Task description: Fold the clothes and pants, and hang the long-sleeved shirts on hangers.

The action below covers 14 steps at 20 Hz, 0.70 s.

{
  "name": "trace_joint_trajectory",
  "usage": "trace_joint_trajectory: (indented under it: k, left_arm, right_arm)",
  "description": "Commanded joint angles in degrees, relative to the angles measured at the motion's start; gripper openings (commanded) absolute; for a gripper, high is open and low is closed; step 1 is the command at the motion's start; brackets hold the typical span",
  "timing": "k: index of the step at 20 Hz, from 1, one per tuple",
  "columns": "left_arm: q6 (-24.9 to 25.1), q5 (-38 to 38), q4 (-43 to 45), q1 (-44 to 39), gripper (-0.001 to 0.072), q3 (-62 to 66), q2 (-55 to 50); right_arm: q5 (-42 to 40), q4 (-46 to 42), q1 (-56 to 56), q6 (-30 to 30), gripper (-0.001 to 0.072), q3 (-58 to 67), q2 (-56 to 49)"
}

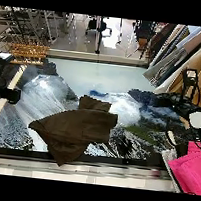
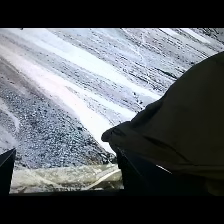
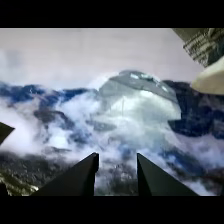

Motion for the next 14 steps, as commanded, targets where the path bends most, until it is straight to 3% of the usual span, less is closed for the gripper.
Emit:
trace_joint_trajectory:
  k: [1, 2, 4, 9, 14]
  left_arm:
    - [5.35, 3.32, -17.88, 4.87, 0.0705, -6.16, 0.00]
    - [8.44, 4.74, -27.10, 6.51, 0.0705, -10.05, 0.00]
    - [13.16, 5.79, -38.73, 7.91, 0.0705, -18.01, 0.00]
    - [17.11, 10.16, -36.79, 11.04, 0.0705, -35.34, 0.02]
    - [17.31, 13.09, -43.23, 20.96, 0.0713, -37.38, 0.00]
  right_arm:
    - [16.46, 5.20, -3.89, -0.22, 0.0304, -1.68, -0.15]
    - [21.05, 10.67, -4.31, -2.47, 0.0309, -4.07, -0.15]
    - [26.64, 22.34, -3.89, -6.34, 0.0536, -11.63, -0.15]
    - [26.95, 45.55, -3.10, -17.75, 0.0537, -29.90, -1.97]
    - [17.94, 48.89, 4.72, -19.74, 0.0538, -28.44, -10.91]
